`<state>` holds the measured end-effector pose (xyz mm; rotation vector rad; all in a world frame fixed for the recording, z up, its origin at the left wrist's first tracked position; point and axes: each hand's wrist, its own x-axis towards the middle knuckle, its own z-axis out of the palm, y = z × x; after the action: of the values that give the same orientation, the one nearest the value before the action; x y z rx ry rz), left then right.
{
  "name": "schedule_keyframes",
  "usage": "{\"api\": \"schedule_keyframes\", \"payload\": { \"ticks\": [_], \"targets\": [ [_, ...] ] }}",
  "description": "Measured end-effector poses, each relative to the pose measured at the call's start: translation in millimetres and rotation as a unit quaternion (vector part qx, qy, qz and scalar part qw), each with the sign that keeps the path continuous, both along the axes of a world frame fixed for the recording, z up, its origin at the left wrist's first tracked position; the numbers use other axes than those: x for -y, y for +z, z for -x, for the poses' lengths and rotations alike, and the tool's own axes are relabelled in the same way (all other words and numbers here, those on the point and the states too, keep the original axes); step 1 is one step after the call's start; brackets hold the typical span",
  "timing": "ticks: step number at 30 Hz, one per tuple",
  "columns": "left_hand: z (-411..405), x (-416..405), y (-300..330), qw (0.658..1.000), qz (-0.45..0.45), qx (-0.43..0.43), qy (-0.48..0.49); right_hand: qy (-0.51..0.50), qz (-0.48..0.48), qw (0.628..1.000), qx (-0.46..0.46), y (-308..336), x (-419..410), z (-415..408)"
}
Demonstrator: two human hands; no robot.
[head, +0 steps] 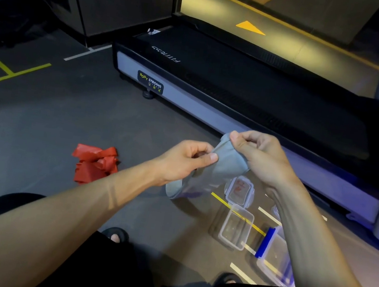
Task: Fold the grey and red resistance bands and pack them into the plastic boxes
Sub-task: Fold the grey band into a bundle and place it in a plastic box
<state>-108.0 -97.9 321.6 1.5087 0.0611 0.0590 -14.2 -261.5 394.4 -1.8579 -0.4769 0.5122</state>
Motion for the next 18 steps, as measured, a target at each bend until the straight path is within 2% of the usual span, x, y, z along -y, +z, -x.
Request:
{"api": "schedule_keyframes", "payload": {
  "ticks": [11,18],
  "targets": [
    [-1.7,-1.0,-3.2,0.998,-0.043,-0.014,0.036,0.018,0.044,0.999,0.003,-6.7,-0.3,-5.6],
    [-0.6,0.6,0.0,1.000,-0.005,-0.010,0.017,-0.007,0.049,0.999,-0.007,-9.1,1.7,-9.1]
  ]
}}
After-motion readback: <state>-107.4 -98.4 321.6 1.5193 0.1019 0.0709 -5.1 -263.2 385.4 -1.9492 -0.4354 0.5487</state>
